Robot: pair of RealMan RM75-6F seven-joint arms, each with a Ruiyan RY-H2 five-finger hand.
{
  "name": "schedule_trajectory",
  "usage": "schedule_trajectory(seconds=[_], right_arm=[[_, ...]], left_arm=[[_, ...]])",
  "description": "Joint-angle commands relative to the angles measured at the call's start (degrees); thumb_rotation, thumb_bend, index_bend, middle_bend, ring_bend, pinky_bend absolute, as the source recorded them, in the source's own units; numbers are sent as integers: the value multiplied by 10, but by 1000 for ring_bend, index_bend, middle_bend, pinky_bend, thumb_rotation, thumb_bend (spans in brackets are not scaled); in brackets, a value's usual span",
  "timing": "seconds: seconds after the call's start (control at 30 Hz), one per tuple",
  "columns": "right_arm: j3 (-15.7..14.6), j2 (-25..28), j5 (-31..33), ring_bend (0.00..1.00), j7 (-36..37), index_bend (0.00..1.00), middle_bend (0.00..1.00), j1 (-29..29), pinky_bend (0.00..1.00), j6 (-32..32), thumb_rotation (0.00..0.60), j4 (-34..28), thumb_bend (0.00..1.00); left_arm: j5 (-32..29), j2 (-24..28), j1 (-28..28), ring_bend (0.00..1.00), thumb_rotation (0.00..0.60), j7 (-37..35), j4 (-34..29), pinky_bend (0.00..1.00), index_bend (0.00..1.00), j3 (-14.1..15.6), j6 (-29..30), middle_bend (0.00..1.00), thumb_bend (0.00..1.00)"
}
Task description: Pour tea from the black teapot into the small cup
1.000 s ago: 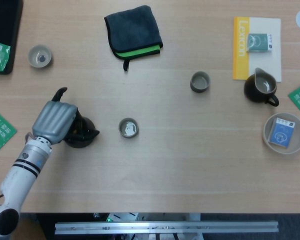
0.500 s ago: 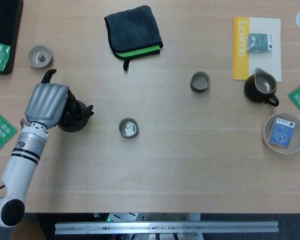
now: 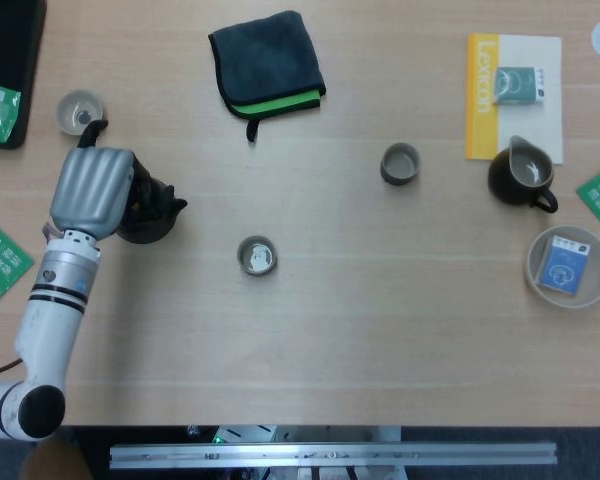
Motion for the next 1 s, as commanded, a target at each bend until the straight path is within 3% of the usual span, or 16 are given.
schedule_trajectory(seconds=[0.03, 0.17, 0.33, 0.6, 1.0], right_arm=[[0, 0, 0, 0, 0, 241, 189, 0, 0, 0, 600, 0, 50], [1, 0, 0, 0, -1, 241, 189, 0, 0, 0, 600, -1, 49], [1, 0, 1, 0, -1, 241, 189, -1, 0, 0, 600, -1, 49], [0, -1, 1, 0, -1, 241, 189, 0, 0, -2, 600, -1, 50], [-1, -3, -1, 0, 7, 241, 189, -1, 0, -3, 600, 6, 49]], left_arm=[[-3, -4, -1, 961, 400, 0, 4, 136, 1000, -3, 3, 1000, 360], [-1, -10, -3, 962, 539, 0, 10, 142, 1000, -3, 6, 1000, 413], [8, -9, -4, 962, 593, 1, 6, 142, 1000, 1, 8, 1000, 420], [32, -1, -2, 961, 523, 5, -26, 142, 1000, 10, 19, 1000, 421], [41, -17, -11, 959, 528, 49, -57, 142, 1000, 27, 21, 1000, 422]])
